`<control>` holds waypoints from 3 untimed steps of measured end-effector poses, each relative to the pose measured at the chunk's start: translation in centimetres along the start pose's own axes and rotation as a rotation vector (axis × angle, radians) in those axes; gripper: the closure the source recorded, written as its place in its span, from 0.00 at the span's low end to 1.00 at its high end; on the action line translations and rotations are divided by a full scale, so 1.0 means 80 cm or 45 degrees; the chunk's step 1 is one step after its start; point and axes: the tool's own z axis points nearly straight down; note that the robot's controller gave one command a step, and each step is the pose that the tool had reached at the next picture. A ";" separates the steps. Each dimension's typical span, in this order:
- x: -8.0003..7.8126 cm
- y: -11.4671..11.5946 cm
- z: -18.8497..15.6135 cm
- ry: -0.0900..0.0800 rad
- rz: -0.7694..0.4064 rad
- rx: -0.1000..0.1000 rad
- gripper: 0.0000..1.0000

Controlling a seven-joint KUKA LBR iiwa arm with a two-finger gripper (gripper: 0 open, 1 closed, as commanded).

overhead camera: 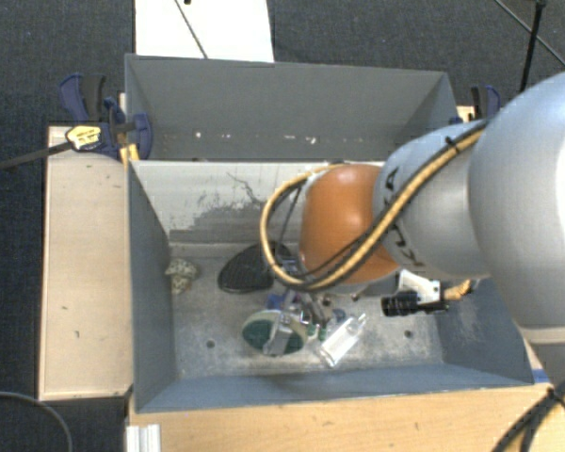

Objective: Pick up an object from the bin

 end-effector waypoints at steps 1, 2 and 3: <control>0.017 -0.019 0.033 -0.023 -0.043 -0.012 0.00; 0.007 -0.073 0.034 -0.005 -0.129 -0.001 0.00; 0.010 -0.071 0.038 0.003 -0.124 0.000 1.00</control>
Offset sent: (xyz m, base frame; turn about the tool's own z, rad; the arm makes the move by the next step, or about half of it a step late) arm -0.0231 -0.0122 -0.0302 -0.0355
